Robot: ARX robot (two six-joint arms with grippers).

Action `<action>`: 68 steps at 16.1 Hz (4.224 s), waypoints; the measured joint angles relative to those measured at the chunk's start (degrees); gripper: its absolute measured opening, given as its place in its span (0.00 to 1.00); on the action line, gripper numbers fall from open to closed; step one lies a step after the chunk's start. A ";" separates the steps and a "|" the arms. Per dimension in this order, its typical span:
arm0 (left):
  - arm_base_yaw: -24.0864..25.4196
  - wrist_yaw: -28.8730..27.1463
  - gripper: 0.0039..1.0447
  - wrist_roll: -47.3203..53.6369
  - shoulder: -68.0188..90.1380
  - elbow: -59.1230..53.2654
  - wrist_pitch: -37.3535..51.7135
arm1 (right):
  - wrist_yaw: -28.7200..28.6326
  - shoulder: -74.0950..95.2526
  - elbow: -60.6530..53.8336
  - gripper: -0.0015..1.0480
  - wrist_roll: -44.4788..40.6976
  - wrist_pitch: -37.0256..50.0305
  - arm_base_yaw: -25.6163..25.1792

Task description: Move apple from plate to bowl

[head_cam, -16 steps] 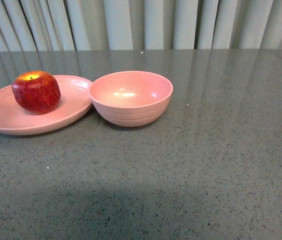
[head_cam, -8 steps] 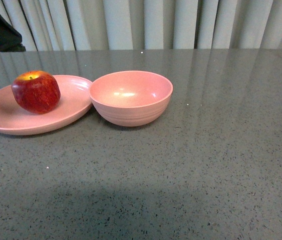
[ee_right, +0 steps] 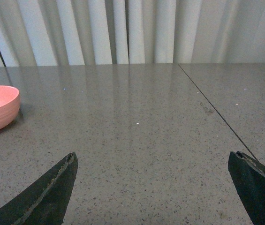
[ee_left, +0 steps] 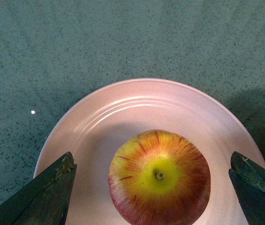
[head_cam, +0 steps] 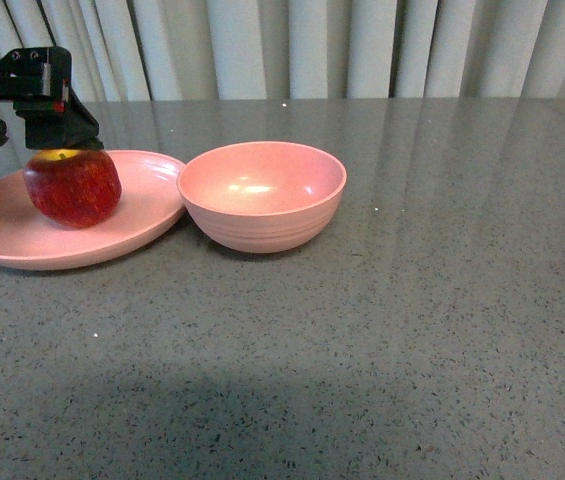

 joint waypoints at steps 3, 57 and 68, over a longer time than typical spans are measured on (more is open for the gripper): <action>0.13 1.09 0.94 -0.55 2.58 0.96 -0.63 | 0.00 0.00 0.00 0.94 0.02 0.00 0.00; -21.27 -2.84 0.94 -3.37 12.48 12.52 -4.70 | 0.00 0.00 0.00 0.94 0.00 0.00 0.00; -17.55 -9.86 0.94 -3.19 -19.43 3.17 10.01 | 0.00 0.00 0.00 0.94 0.00 0.00 0.00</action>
